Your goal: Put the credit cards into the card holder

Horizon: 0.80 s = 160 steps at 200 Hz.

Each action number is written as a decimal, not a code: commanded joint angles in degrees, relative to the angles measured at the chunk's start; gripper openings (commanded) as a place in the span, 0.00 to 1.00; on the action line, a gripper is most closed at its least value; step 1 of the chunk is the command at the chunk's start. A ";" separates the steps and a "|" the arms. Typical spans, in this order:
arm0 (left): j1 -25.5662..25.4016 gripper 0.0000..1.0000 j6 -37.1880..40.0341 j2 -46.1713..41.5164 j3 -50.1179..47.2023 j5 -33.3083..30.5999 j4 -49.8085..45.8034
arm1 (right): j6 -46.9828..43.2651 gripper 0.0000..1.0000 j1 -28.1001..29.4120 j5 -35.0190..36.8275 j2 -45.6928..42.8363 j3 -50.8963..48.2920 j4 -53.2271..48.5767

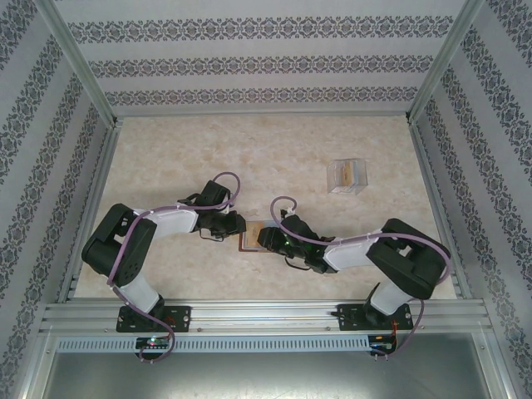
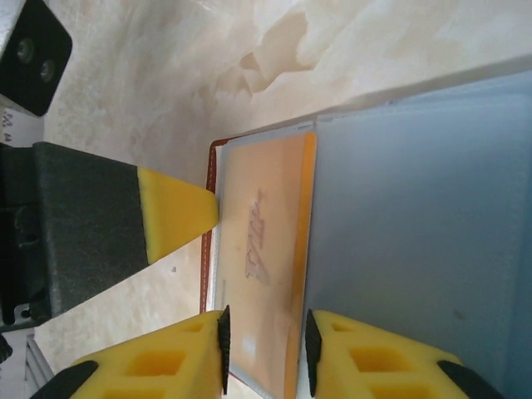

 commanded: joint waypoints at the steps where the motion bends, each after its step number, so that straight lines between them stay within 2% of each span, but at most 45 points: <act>1: -1.45 0.26 0.72 1.63 0.04 -0.92 -0.81 | -2.61 0.40 0.50 4.05 -2.75 1.34 -7.65; 48: -1.46 0.27 1.02 1.22 0.16 -1.20 -0.71 | -6.48 0.45 0.52 7.73 -7.36 2.80 -15.57; 97: -1.33 0.29 1.92 0.78 0.60 -1.64 -1.43 | -17.87 0.48 -1.89 11.66 -14.93 8.35 -26.10; 116: -1.32 0.35 2.45 -0.31 0.75 -2.64 -2.35 | -23.49 0.51 -5.76 12.06 -17.09 10.65 -28.53; 141: -1.34 0.41 3.23 -2.66 0.94 -4.66 -3.98 | -34.48 0.57 -14.65 11.55 -19.59 15.33 -32.90; 160: -1.37 0.50 3.87 -4.45 1.50 -6.21 -5.85 | -39.84 0.62 -22.07 11.42 -20.06 19.52 -36.68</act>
